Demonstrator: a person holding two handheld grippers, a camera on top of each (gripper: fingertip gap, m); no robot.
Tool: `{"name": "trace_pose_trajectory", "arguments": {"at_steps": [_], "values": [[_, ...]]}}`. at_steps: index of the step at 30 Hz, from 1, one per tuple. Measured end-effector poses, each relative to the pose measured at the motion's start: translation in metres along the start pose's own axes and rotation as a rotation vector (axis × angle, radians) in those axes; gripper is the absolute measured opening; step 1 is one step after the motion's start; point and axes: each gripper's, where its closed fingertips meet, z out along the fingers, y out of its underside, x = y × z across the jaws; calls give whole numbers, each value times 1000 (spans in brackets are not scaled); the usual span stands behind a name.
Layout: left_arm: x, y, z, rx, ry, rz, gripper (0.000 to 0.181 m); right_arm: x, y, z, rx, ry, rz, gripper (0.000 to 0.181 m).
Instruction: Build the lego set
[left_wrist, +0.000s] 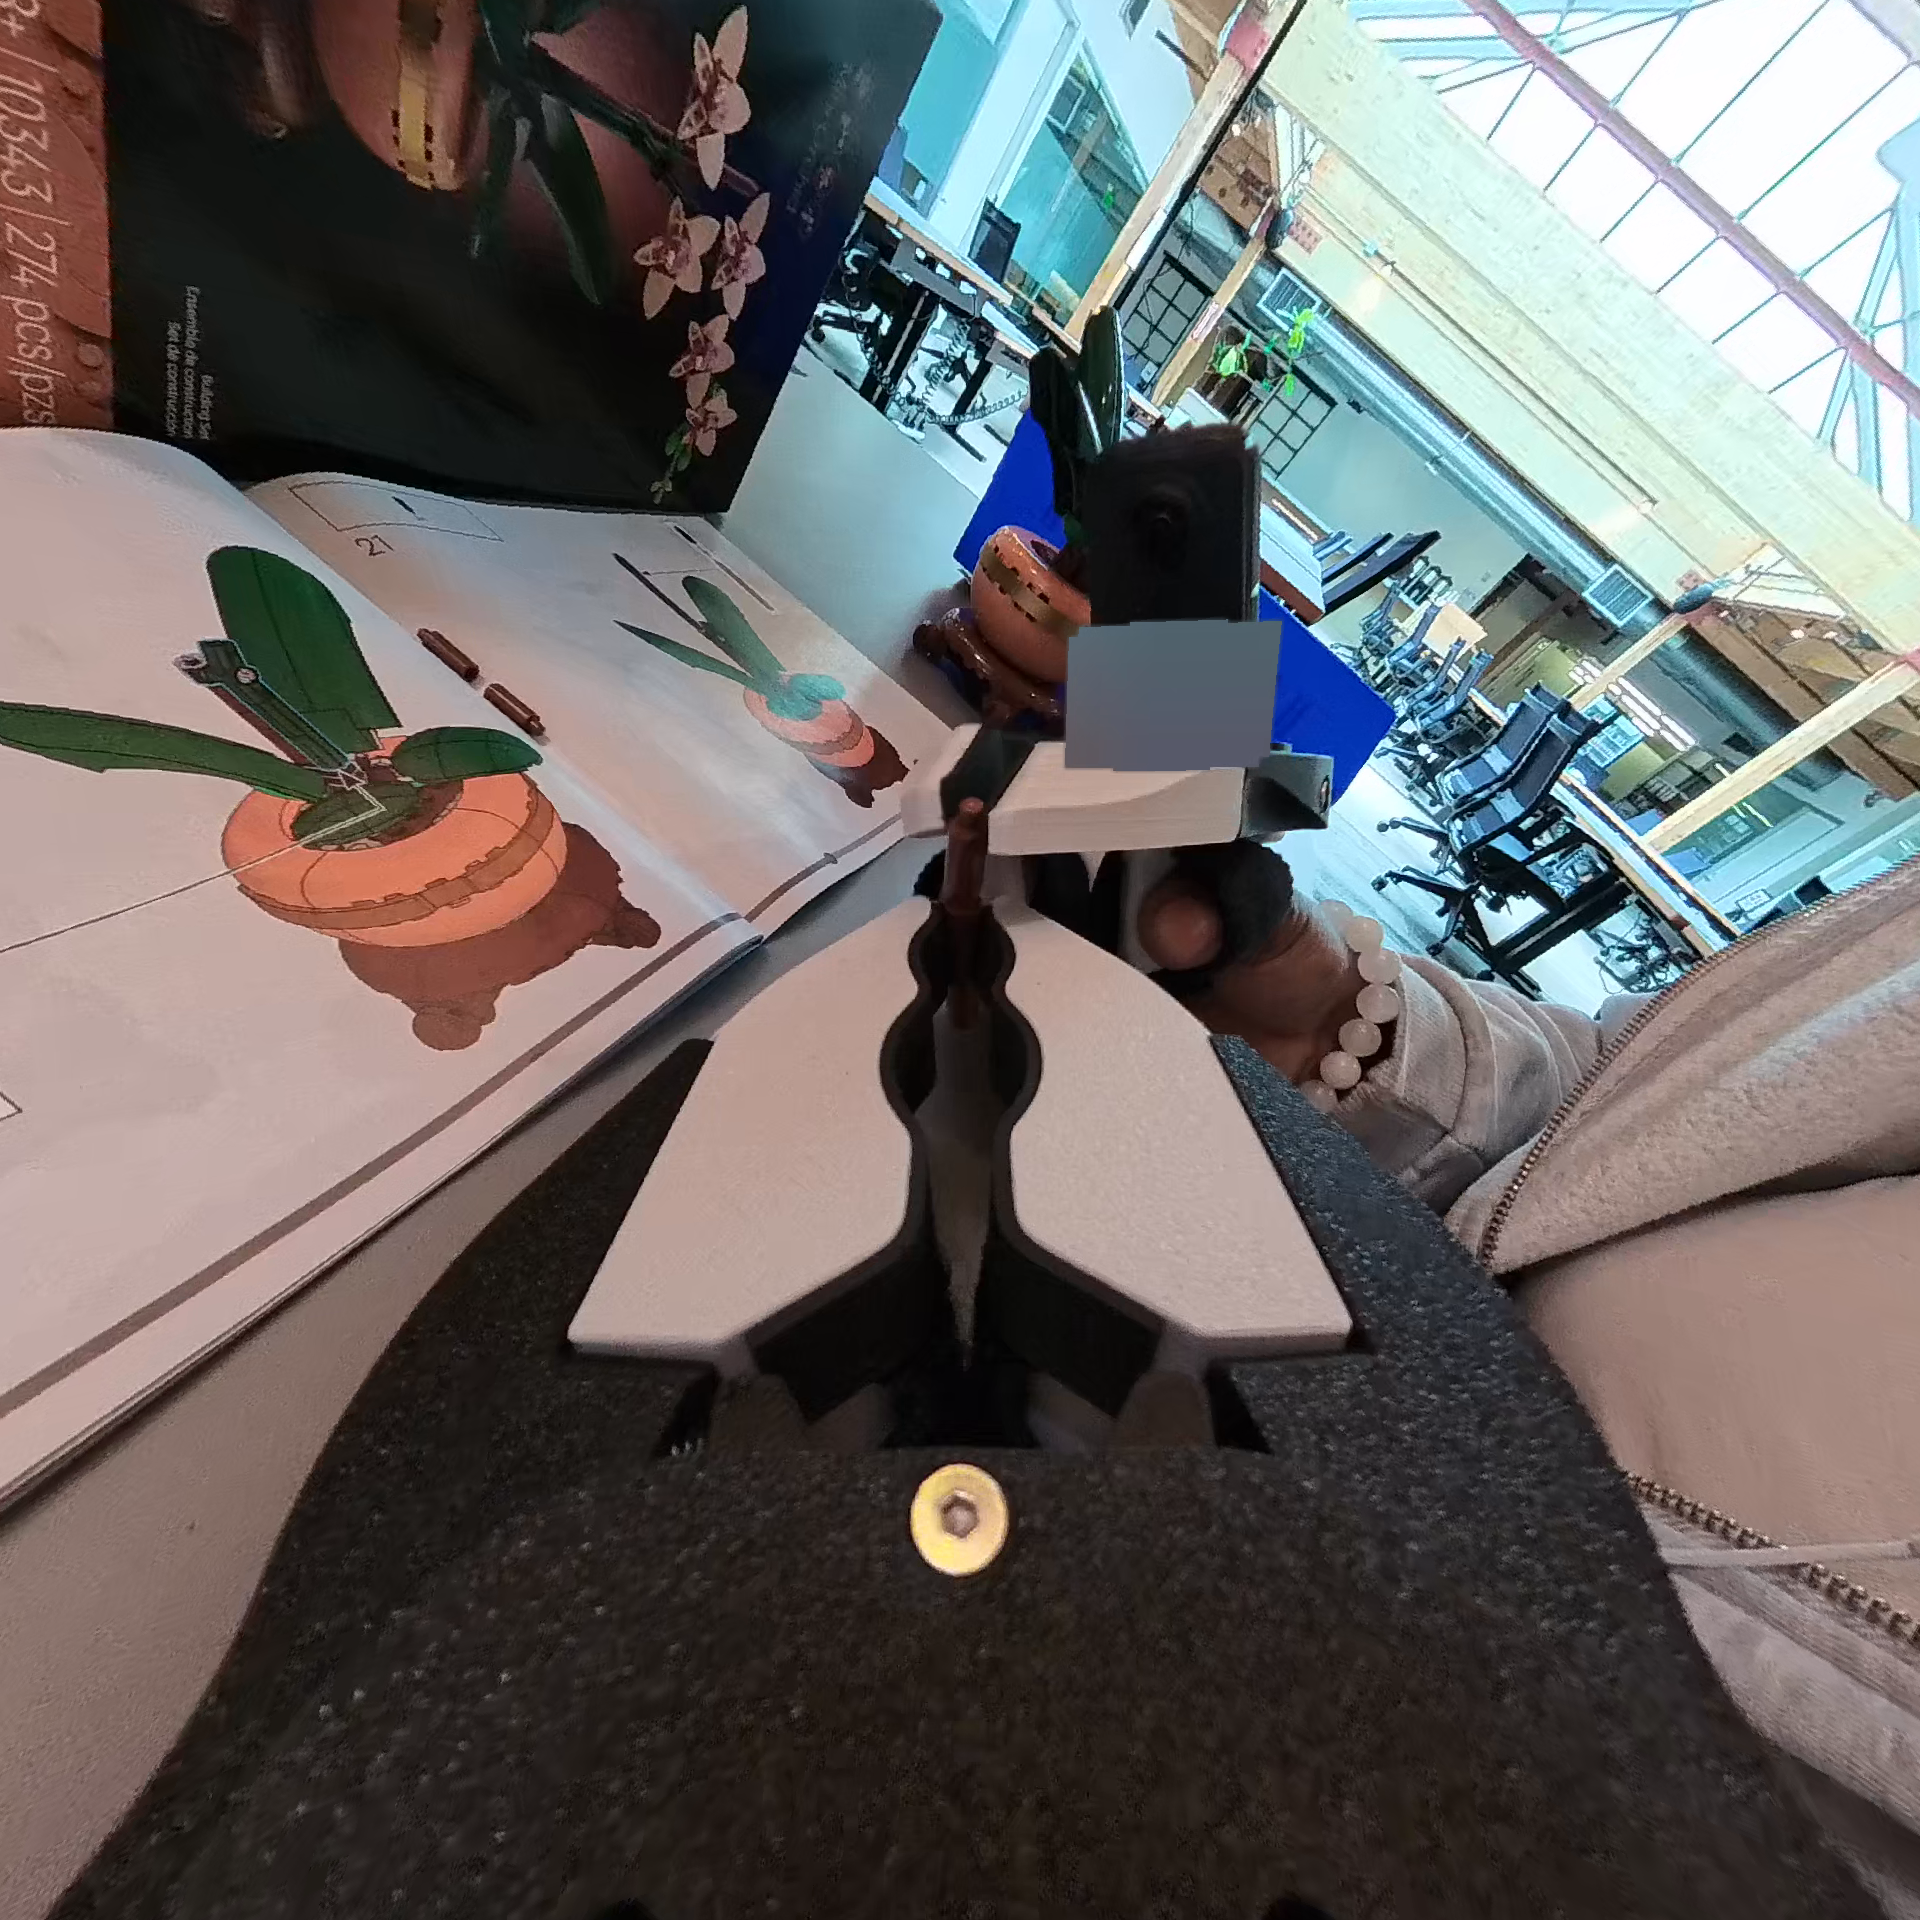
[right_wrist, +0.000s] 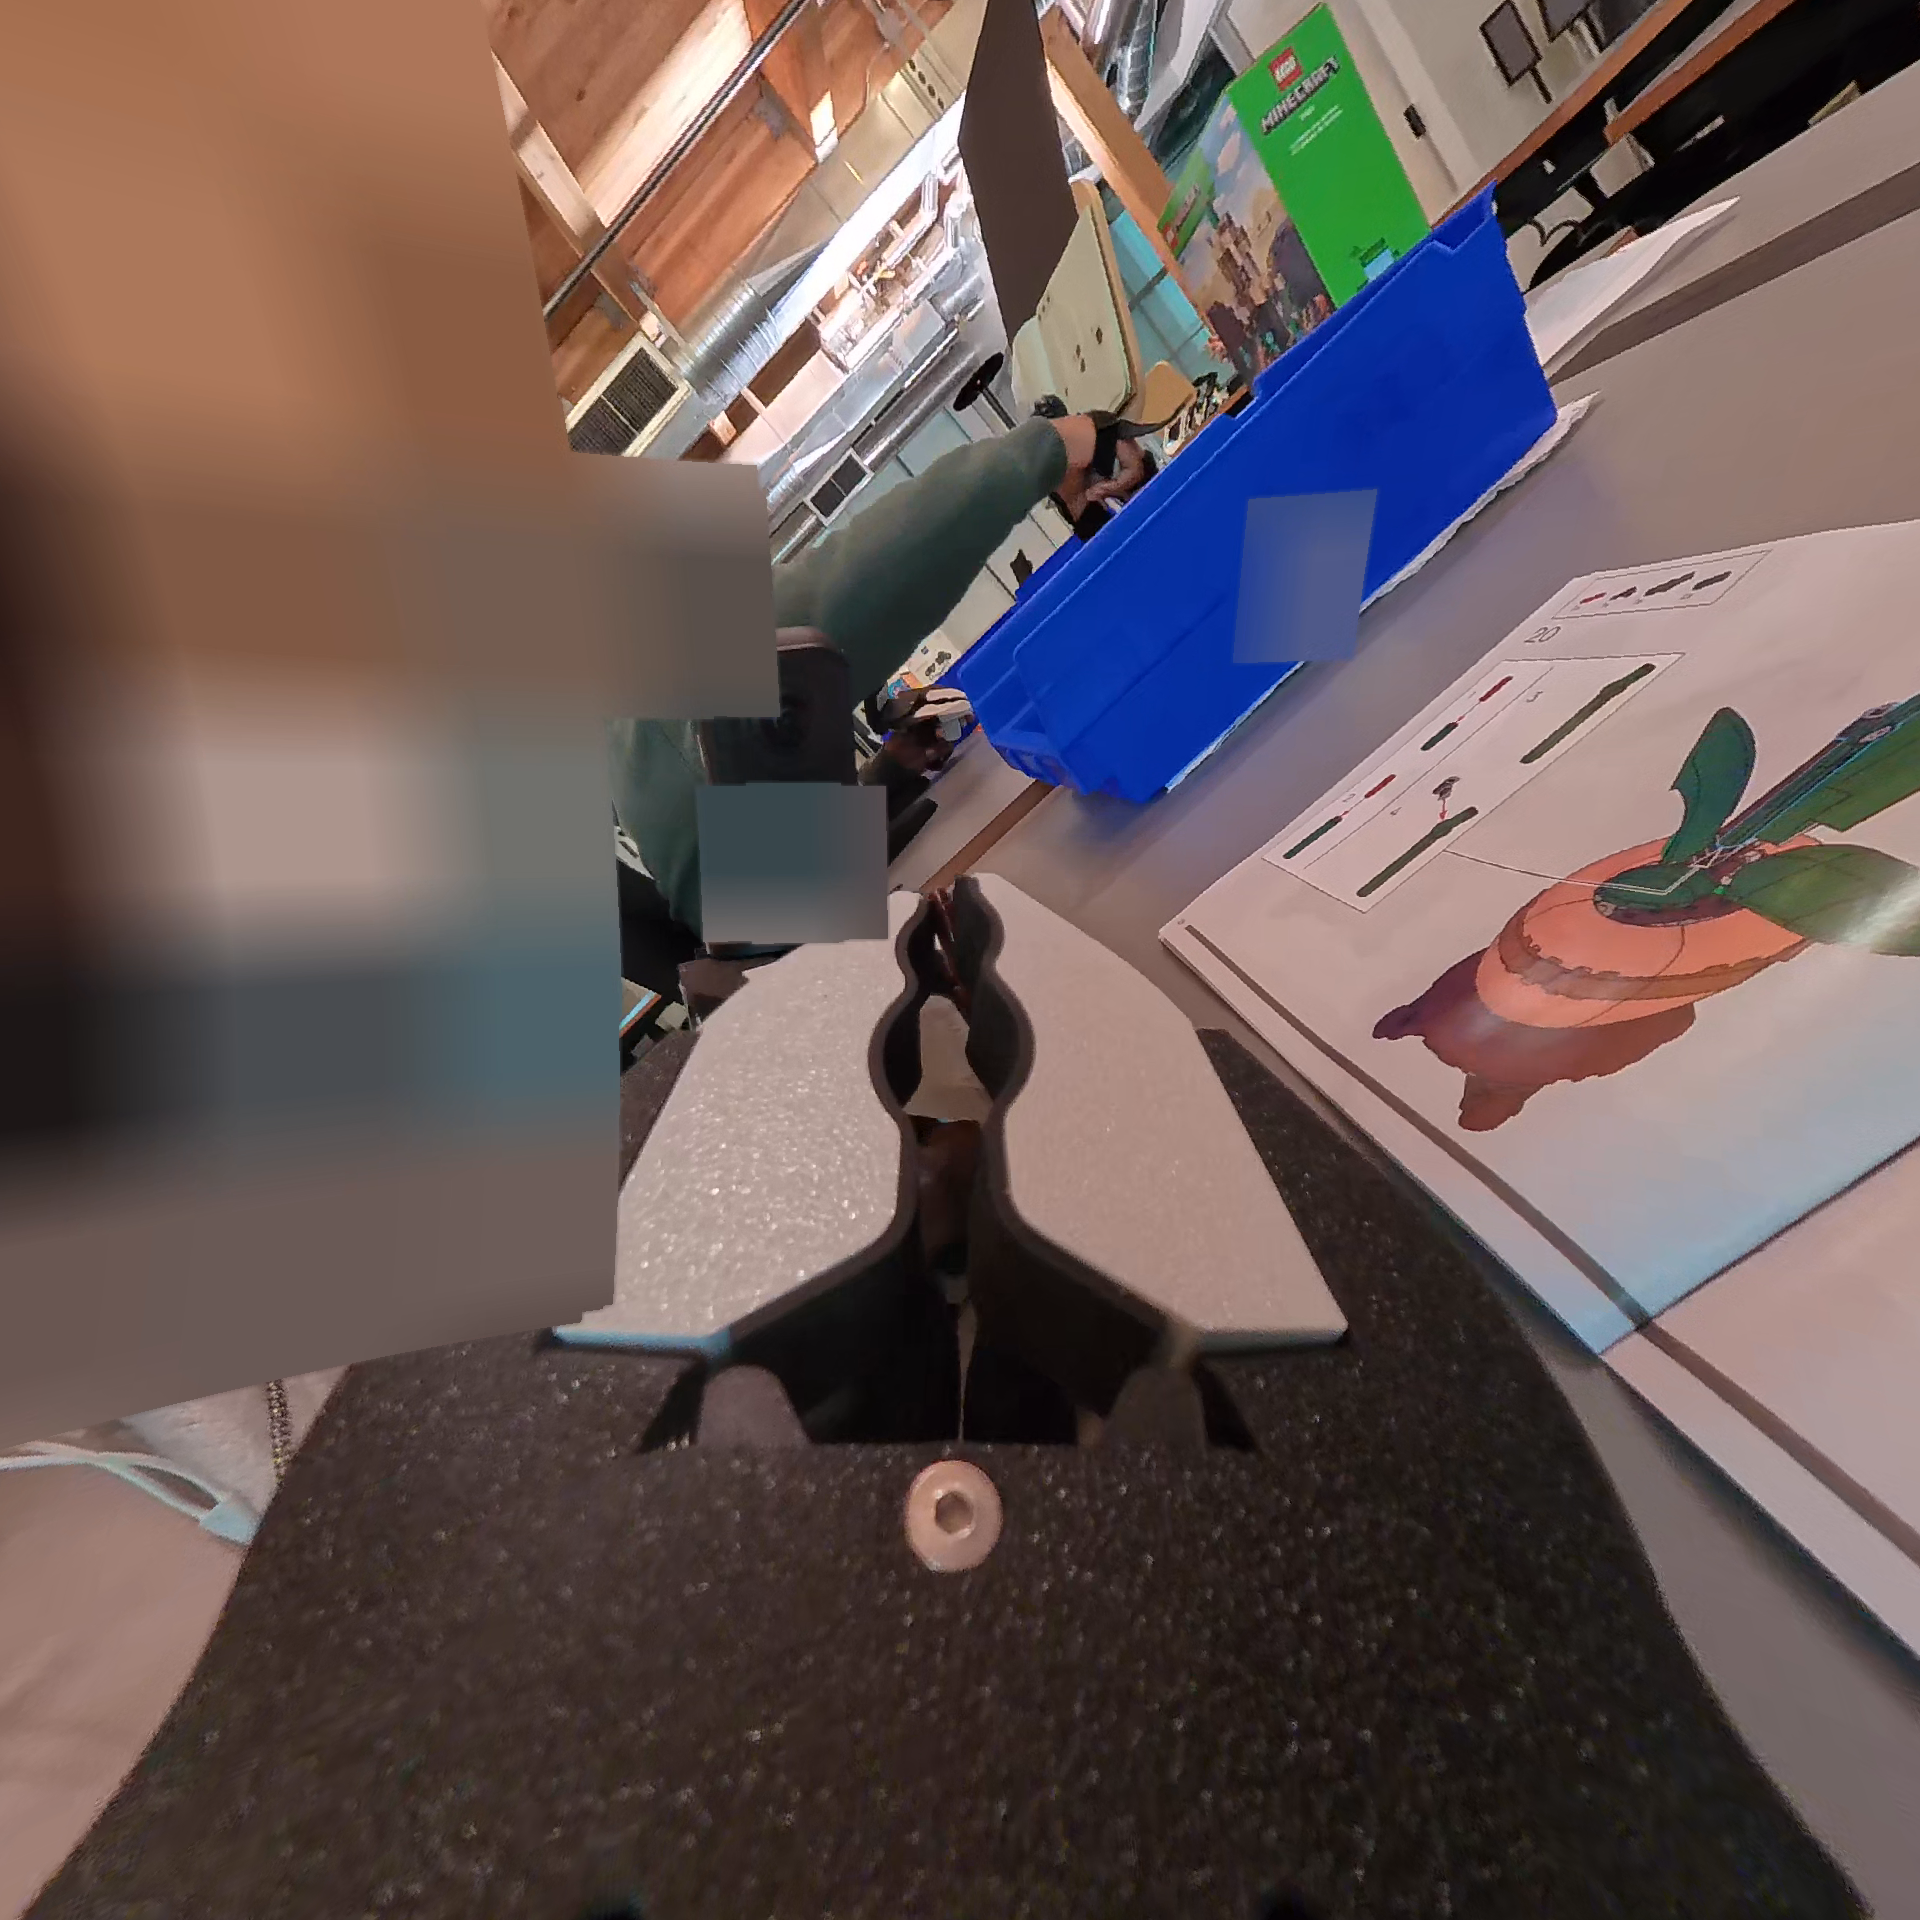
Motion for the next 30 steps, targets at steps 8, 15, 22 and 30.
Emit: {"name": "trace_pose_trajectory", "arguments": {"at_steps": [8,15,22,30], "values": [[0,0,0,-1,-6,10,3,2,1,-1,-6,27,-9,5],[2,4,3,-31,-16,40,3,2,3,-6,-21,39,1,3],[2,3,2,-27,-11,32,3,3,4,-5,-20,40,3,3],[2,3,1,-21,1,21,2,3,4,-5,-22,47,-13,6]]}}
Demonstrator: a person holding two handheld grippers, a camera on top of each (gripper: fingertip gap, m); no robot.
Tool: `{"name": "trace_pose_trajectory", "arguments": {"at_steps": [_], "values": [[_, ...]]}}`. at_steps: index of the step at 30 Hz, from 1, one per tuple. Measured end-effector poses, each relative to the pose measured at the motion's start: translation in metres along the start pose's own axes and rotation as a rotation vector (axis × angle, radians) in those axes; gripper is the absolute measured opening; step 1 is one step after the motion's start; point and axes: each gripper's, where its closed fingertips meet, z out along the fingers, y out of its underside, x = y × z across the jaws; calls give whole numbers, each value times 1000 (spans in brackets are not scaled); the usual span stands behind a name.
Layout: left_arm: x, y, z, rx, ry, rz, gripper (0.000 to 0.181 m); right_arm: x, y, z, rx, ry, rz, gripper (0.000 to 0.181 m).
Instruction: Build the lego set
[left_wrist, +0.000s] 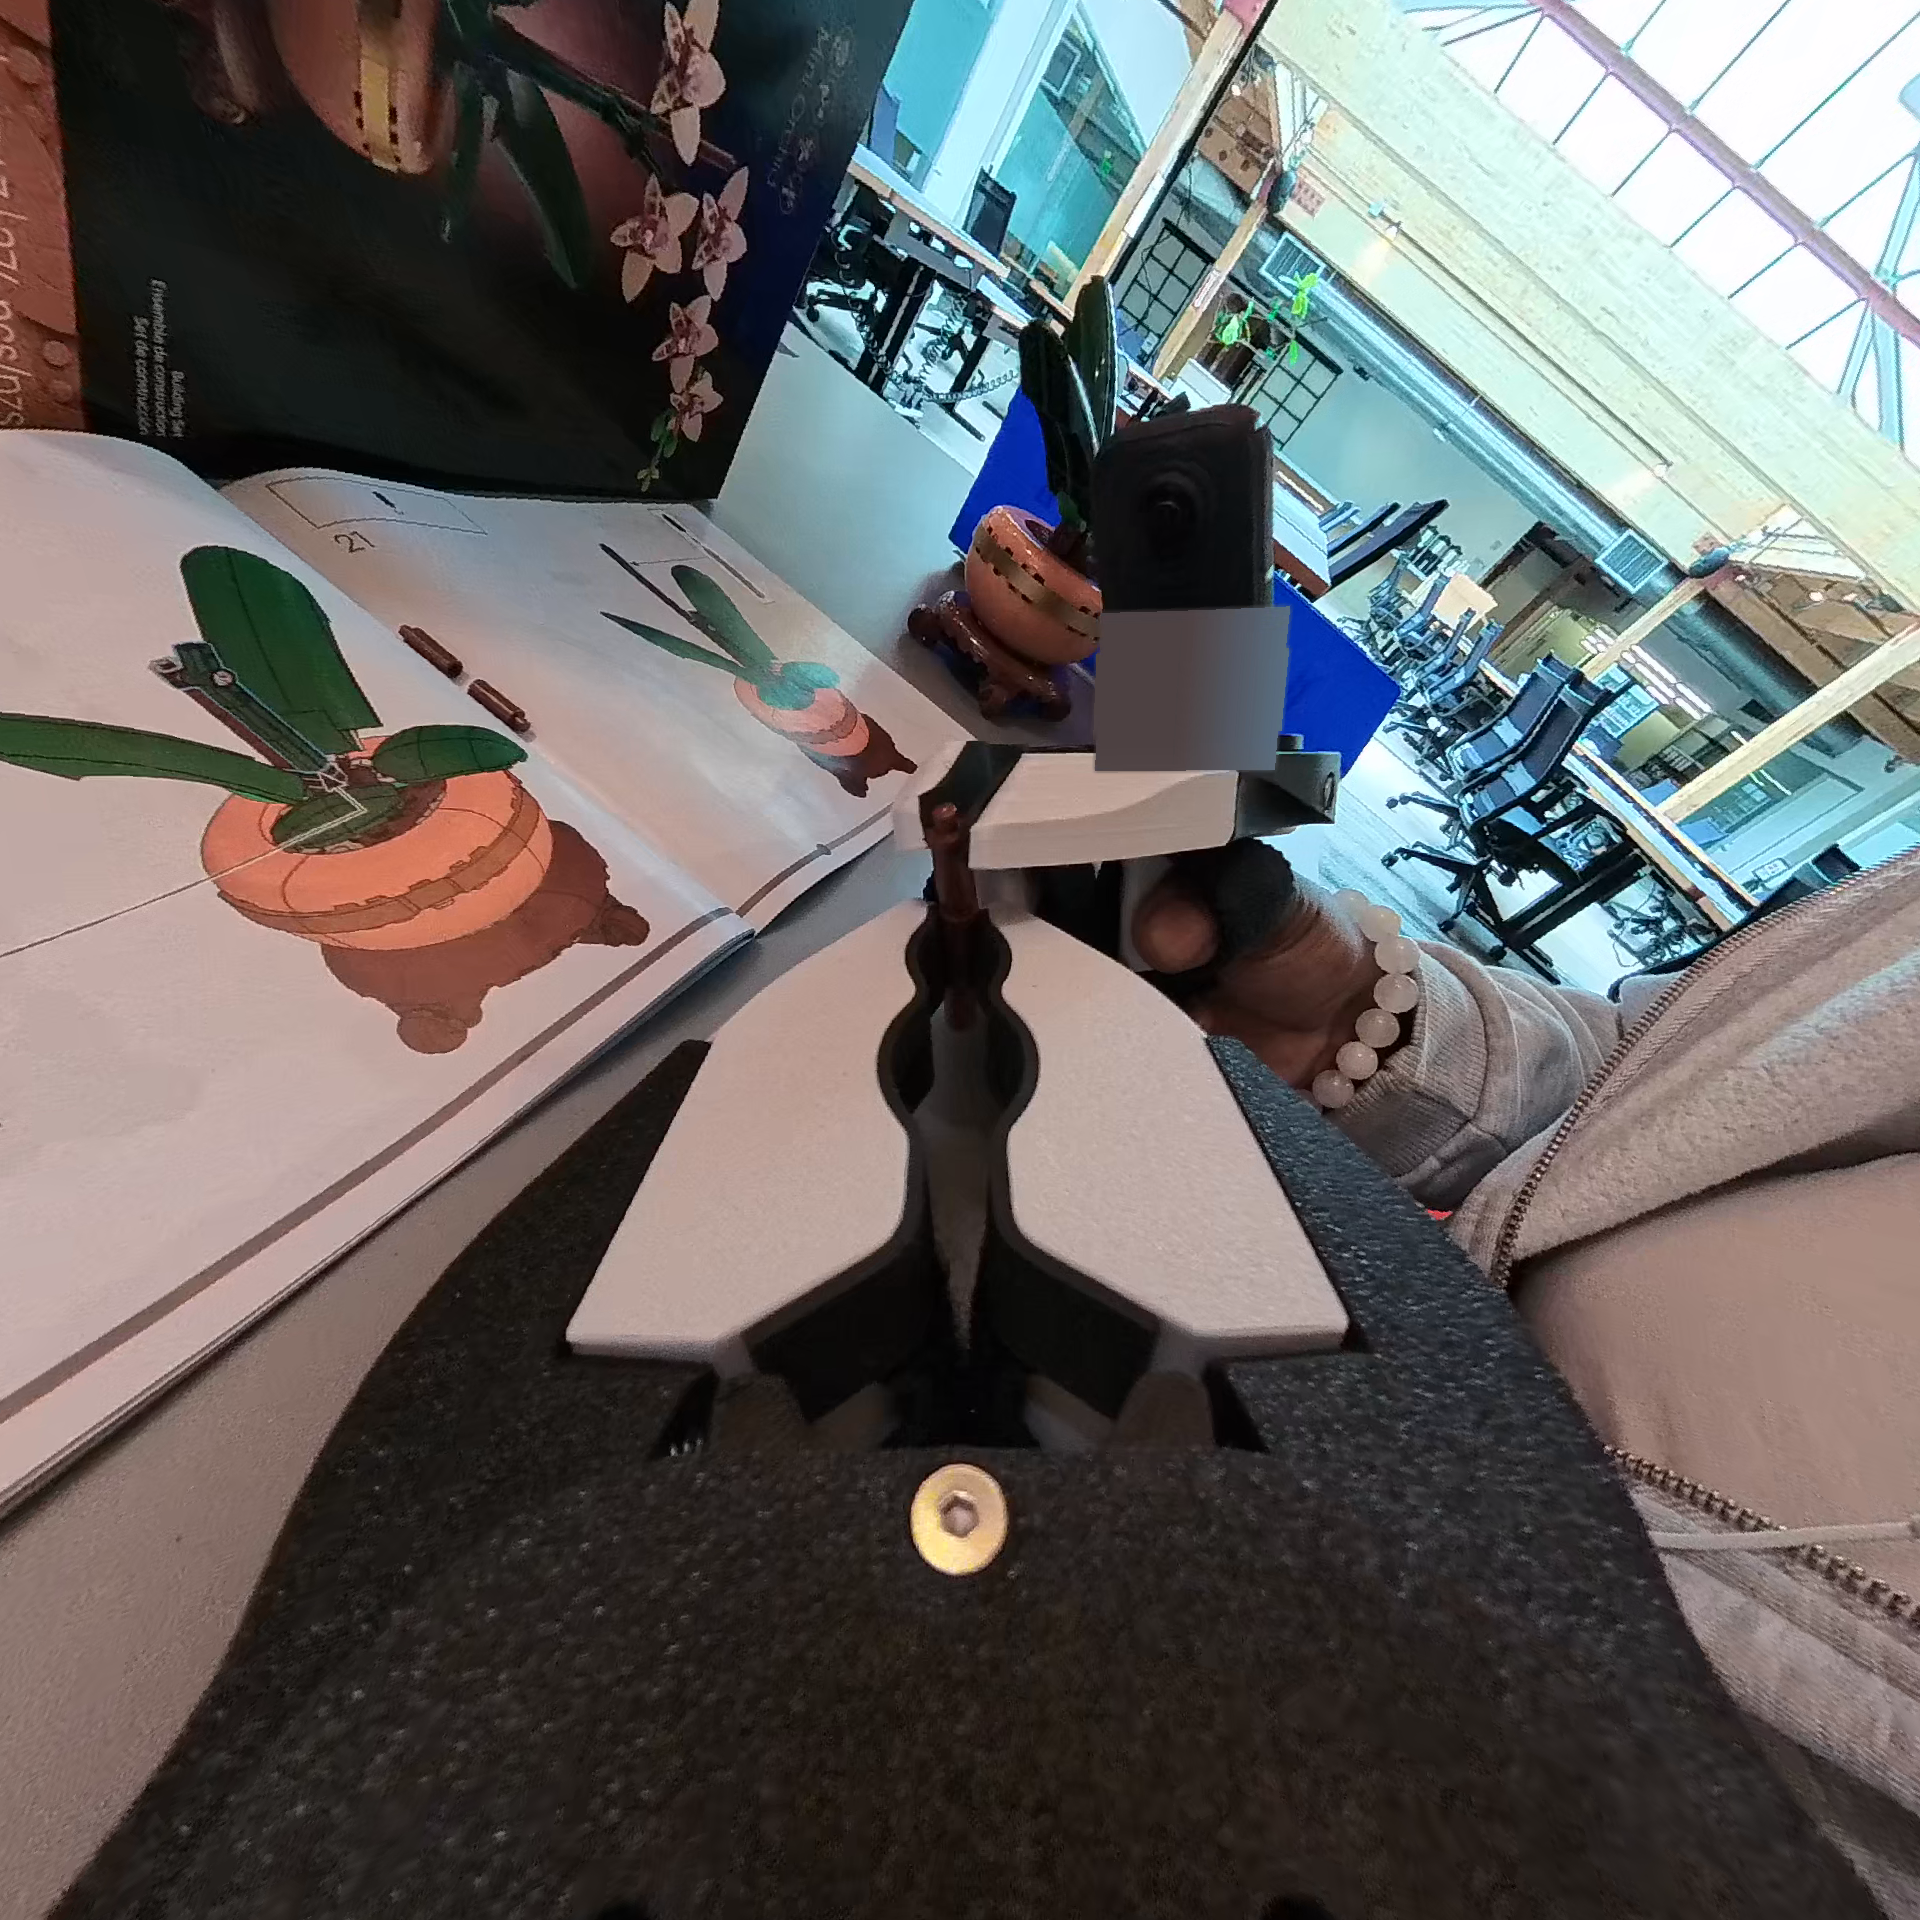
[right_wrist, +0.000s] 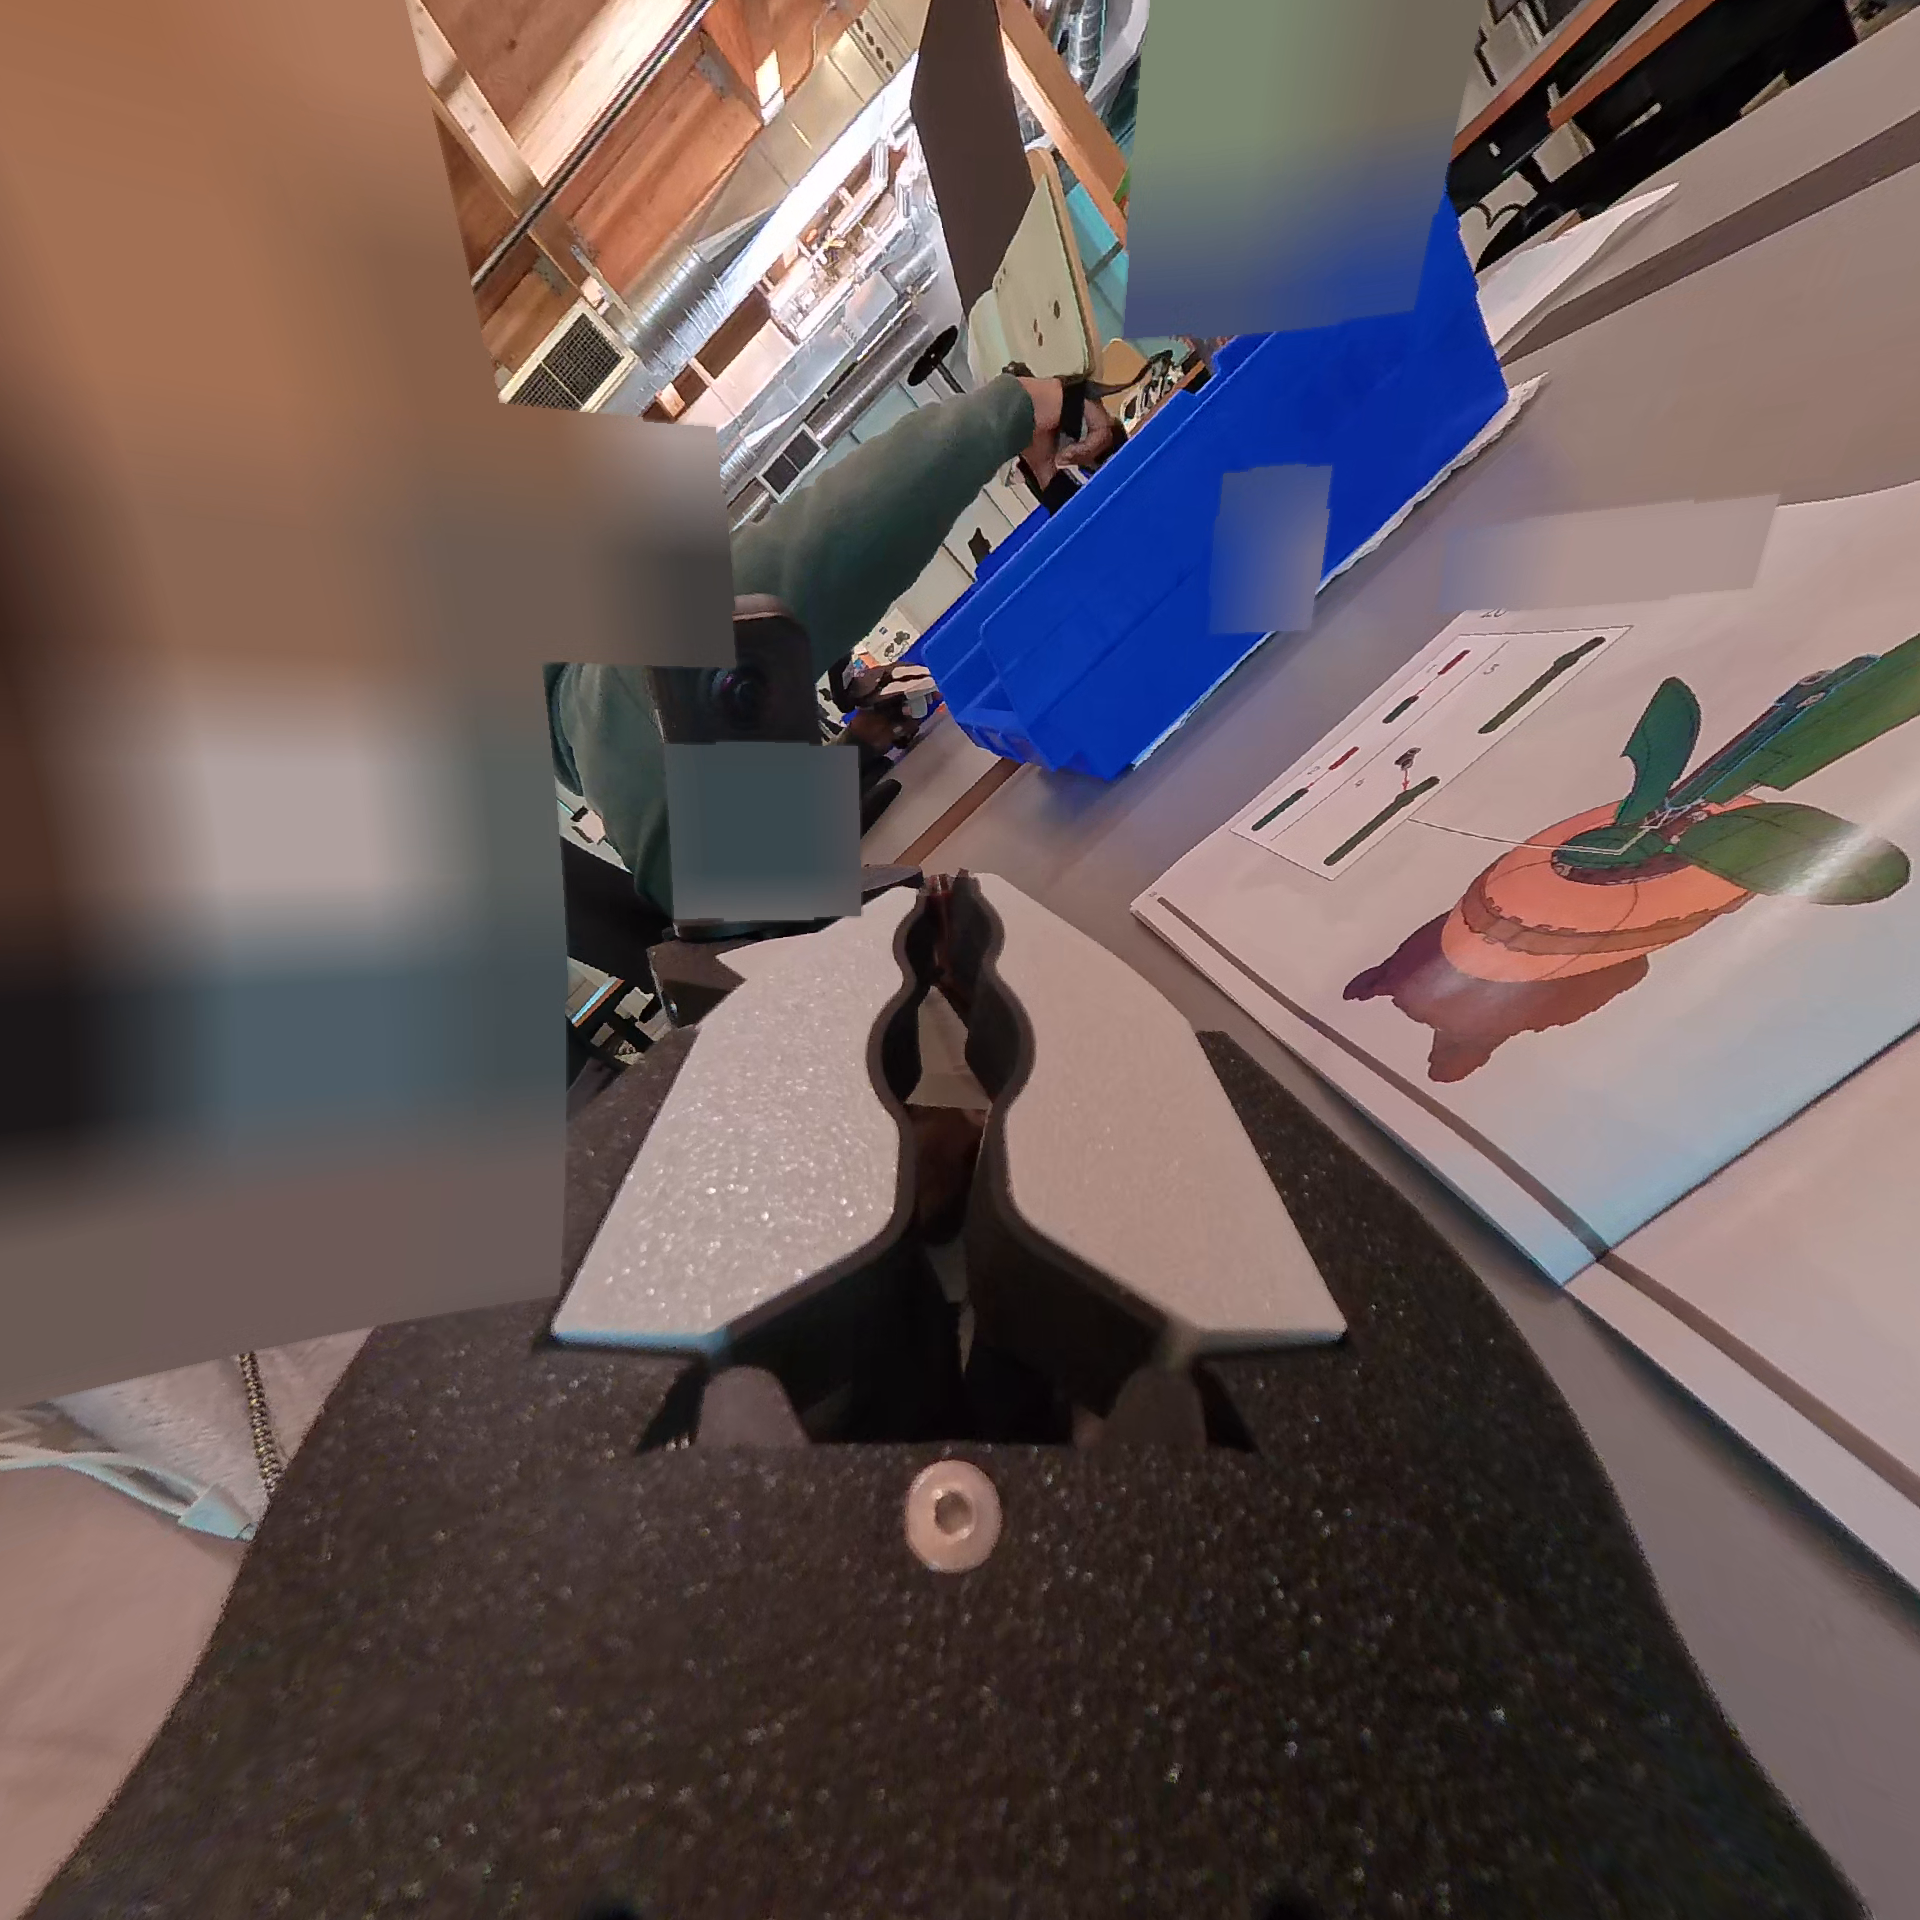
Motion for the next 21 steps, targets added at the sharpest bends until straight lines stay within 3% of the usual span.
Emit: {"name": "trace_pose_trajectory", "arguments": {"at_steps": [15,21], "values": [[0,0,0,0,1,-7,2,2,4,-2,-34,21,-40,4],[-4,-9,-11,68,-16,21,3,6,5,-5,-50,58,-53,0]]}}
